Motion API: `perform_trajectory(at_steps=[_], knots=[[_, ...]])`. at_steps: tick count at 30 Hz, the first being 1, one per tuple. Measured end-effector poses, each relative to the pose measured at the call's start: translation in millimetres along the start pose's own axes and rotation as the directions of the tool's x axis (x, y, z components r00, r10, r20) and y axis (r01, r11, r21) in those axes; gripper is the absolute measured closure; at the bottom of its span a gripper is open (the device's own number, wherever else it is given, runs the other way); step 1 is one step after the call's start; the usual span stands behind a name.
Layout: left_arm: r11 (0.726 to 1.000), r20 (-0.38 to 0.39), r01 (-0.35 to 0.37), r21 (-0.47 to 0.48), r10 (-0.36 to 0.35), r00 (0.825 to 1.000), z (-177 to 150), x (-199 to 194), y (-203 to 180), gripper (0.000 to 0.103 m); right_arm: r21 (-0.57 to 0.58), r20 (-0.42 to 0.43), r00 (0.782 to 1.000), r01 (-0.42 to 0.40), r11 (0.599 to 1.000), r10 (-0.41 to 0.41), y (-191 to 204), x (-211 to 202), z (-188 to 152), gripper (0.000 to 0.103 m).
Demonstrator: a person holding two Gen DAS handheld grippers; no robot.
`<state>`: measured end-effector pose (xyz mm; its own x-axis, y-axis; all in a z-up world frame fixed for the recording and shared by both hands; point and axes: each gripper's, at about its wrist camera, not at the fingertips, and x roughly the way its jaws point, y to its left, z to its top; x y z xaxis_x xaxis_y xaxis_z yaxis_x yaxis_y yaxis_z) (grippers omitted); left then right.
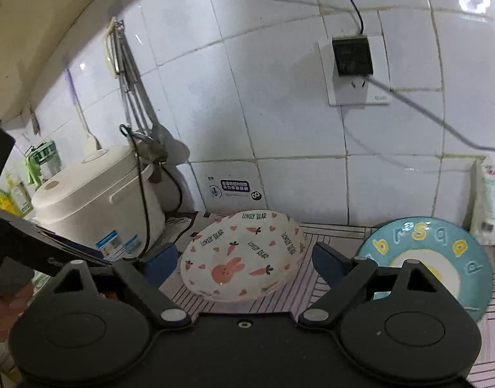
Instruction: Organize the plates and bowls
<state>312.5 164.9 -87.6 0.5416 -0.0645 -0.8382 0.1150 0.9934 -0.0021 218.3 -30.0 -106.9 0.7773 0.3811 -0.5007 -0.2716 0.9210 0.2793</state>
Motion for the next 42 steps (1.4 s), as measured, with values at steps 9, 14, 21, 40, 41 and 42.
perform_trajectory(at_steps=[9, 14, 21, 40, 41, 42], knots=[[0.998, 0.009, -0.006, -0.069, 0.007, 1.000, 10.2, 55.2, 23.1, 0.005, 0.172, -0.094, 0.995, 0.030, 0.985, -0.013, -25.3, 59.4, -25.2, 0.010], [0.998, -0.019, 0.022, -0.052, -0.023, 1.000, 6.8, 79.2, 25.3, 0.005, 0.201, -0.145, 0.989, 0.046, 0.979, -0.017, -26.2, 84.2, -37.0, 0.014], [0.999, 0.004, 0.027, -0.040, -0.027, 1.000, 13.8, 102.7, 24.2, 0.009, 0.249, -0.214, 0.972, 0.154, 0.956, -0.101, -33.9, 119.3, -41.0, 0.023], [0.973, -0.078, 0.139, -0.186, -0.156, 0.985, 13.5, 137.1, 47.6, 0.068, 0.462, -0.257, 0.966, 0.124, 0.878, -0.001, -73.6, 144.8, -46.5, 0.090], [0.971, -0.080, 0.144, -0.194, -0.162, 0.984, 14.1, 138.8, 46.3, 0.068, 0.456, -0.261, 0.965, 0.127, 0.881, -0.004, -72.4, 145.7, -46.7, 0.090], [0.971, -0.080, 0.141, -0.191, -0.158, 0.984, 14.5, 139.9, 43.8, 0.068, 0.449, -0.266, 0.964, 0.129, 0.884, -0.006, -71.5, 147.4, -46.4, 0.090]])
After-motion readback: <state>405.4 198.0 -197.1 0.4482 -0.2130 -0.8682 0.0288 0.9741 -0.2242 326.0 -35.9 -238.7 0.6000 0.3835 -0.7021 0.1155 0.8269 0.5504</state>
